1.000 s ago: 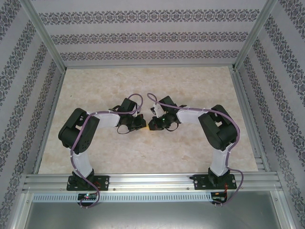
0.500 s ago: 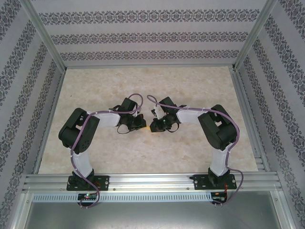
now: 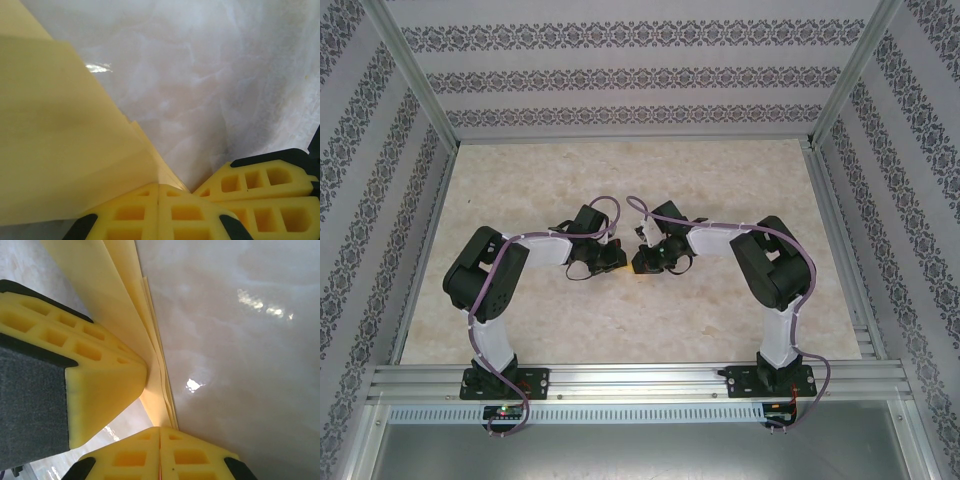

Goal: Fold a paper plane with a square sheet of paper (pick it up from the middle)
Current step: Fold the wing for the fifth time at the center of the table.

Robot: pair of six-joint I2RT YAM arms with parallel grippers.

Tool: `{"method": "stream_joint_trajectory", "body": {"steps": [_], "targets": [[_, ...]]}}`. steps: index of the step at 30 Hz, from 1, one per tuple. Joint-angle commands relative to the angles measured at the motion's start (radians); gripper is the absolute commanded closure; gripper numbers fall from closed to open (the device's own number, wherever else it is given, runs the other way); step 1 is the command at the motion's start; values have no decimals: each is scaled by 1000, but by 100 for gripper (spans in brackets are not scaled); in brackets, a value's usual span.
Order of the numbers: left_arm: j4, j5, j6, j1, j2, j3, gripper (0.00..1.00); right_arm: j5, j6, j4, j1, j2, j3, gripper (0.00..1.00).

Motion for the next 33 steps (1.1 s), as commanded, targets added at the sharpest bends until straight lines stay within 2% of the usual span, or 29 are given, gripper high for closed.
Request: {"method": "stream_joint_trajectory", "body": {"steps": [1,7,13,33], "targets": [[-76,-88,35,-2,17,5,98,39,-3,-31,-16,16,-47,92],[-50,-113,134,22,-39,23,92,54,-6,-39,-23,16,-71,92],[20,-89,199,73,-70,-22,90,64,-5,-42,-23,24,-68,92],[66,-101,214,161,-38,-81,88,80,-14,-64,-24,40,-74,92]]}}
